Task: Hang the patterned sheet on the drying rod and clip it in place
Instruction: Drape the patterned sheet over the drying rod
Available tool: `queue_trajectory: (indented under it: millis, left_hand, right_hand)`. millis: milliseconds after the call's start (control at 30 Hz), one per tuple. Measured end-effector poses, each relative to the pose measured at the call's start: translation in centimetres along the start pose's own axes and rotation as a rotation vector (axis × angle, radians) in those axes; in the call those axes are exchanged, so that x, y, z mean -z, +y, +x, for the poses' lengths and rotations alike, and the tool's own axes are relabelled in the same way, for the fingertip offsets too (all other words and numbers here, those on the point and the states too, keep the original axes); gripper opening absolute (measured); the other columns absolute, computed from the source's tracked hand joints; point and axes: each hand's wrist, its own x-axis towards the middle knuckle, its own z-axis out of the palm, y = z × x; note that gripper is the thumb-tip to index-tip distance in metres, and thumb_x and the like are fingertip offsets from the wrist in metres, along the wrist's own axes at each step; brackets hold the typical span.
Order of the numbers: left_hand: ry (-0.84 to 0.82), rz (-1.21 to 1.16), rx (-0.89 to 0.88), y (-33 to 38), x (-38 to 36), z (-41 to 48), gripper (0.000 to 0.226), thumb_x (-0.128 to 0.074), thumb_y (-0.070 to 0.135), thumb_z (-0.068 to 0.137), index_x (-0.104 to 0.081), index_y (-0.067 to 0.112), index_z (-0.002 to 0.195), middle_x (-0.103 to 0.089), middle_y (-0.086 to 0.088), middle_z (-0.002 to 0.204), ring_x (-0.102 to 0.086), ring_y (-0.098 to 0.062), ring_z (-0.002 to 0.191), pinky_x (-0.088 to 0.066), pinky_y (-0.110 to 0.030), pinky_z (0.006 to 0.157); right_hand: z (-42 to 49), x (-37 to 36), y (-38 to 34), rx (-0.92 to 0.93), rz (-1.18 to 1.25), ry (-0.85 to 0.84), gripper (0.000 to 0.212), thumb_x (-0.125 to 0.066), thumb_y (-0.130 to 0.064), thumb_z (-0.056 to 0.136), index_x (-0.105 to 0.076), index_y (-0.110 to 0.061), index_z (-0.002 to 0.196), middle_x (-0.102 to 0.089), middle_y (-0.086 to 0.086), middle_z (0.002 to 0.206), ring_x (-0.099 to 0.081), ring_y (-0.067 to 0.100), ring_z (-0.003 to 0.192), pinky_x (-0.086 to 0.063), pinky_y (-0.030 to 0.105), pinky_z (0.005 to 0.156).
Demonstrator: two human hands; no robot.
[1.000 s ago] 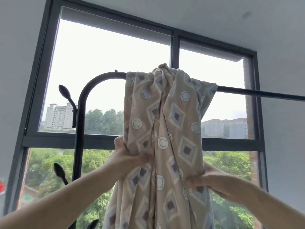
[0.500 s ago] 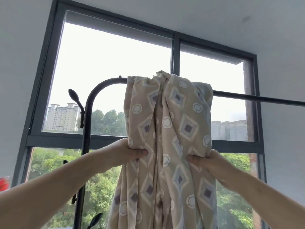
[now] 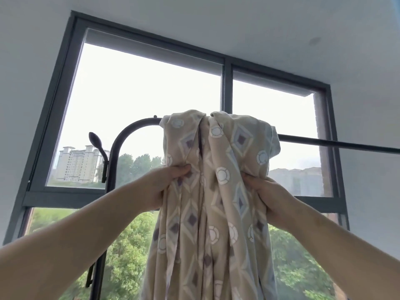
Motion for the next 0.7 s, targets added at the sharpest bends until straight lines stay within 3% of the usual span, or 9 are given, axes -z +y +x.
queue_trajectory:
  millis: [133, 267, 367, 433, 500, 567, 633, 700]
  left_hand:
    - [-0.007, -0.003, -0.035, 1.0, -0.1, 0.5, 0.027, -0.062, 0.024, 0.085, -0.064, 0.003, 0.102, -0.071, -0.015, 0.095, -0.067, -0.028, 0.080, -0.056, -0.038, 0.077]
    - [0.104, 0.168, -0.386, 5.4, -0.8, 0.9, 0.013, -0.058, 0.020, 0.090, -0.066, 0.010, 0.093, -0.073, -0.003, 0.075, -0.070, -0.017, 0.065, -0.058, -0.025, 0.059]
    - [0.178, 0.300, -0.600, 8.5, -1.5, 2.1, 0.014, -0.056, 0.020, 0.092, -0.063, 0.011, 0.100, -0.070, -0.004, 0.087, -0.067, -0.020, 0.079, -0.056, -0.029, 0.073]
    - [0.240, 0.475, -0.680, 9.8, -1.9, 3.5, 0.021, -0.053, 0.024, 0.093, -0.062, 0.011, 0.107, -0.067, -0.005, 0.093, -0.064, -0.023, 0.090, -0.053, -0.034, 0.084]
    - [0.288, 0.692, -0.674, 11.1, -2.0, 4.4, 0.032, -0.052, 0.031, 0.093, -0.059, 0.010, 0.116, -0.060, 0.001, 0.089, -0.058, -0.020, 0.092, -0.047, -0.031, 0.088]
    - [0.214, 0.807, -0.563, 12.6, -1.8, 5.0, 0.047, -0.056, 0.044, 0.088, -0.053, 0.014, 0.124, -0.059, 0.003, 0.095, -0.057, -0.019, 0.097, -0.045, -0.031, 0.093]
    - [0.161, 0.933, -0.424, 13.6, -1.3, 5.4, 0.058, -0.059, 0.050, 0.083, -0.045, 0.017, 0.129, -0.059, 0.001, 0.102, -0.057, -0.020, 0.101, -0.046, -0.033, 0.092]
    - [0.214, 1.038, -0.349, 14.1, -0.6, 6.1, 0.063, -0.060, 0.046, 0.085, -0.036, 0.018, 0.135, -0.052, 0.004, 0.101, -0.052, -0.020, 0.101, -0.046, -0.034, 0.092]
  right_hand:
    - [0.7, -0.4, -0.9, 0.008, -0.047, -0.042, 0.038, -0.066, -0.019, 0.078, -0.065, -0.001, 0.111, -0.070, 0.018, 0.101, -0.068, 0.029, 0.078, -0.059, 0.039, 0.074]
    - [2.0, -1.6, -4.6, 0.209, -0.055, 0.006, 0.027, -0.063, -0.013, 0.086, -0.064, -0.001, 0.110, -0.071, 0.014, 0.090, -0.069, 0.025, 0.071, -0.060, 0.037, 0.067]
    - [3.2, -2.4, -7.6, 0.331, -0.102, 0.034, 0.009, -0.062, -0.014, 0.088, -0.066, -0.007, 0.092, -0.070, 0.004, 0.068, -0.068, 0.016, 0.059, -0.056, 0.026, 0.053]
    - [4.4, -3.0, -9.0, 0.403, -0.158, 0.078, 0.008, -0.062, -0.017, 0.088, -0.065, -0.011, 0.083, -0.068, 0.003, 0.065, -0.066, 0.017, 0.060, -0.056, 0.028, 0.056]
    - [6.2, -3.2, -9.7, 0.464, -0.214, 0.118, 0.008, -0.065, -0.019, 0.087, -0.065, -0.013, 0.081, -0.067, 0.005, 0.073, -0.064, 0.021, 0.069, -0.056, 0.036, 0.071]
    - [7.8, -3.5, -10.3, 0.510, -0.246, 0.133, 0.007, -0.067, -0.020, 0.085, -0.066, -0.014, 0.081, -0.068, 0.007, 0.080, -0.065, 0.023, 0.077, -0.055, 0.041, 0.079]
    - [9.3, -3.7, -10.7, 0.573, -0.271, 0.158, 0.007, -0.067, -0.020, 0.085, -0.066, -0.015, 0.080, -0.068, 0.005, 0.081, -0.065, 0.021, 0.077, -0.057, 0.037, 0.078]
    - [10.5, -4.2, -11.1, 0.625, -0.339, 0.174, 0.009, -0.065, -0.019, 0.086, -0.065, -0.016, 0.077, -0.067, 0.002, 0.077, -0.064, 0.015, 0.073, -0.056, 0.030, 0.073]
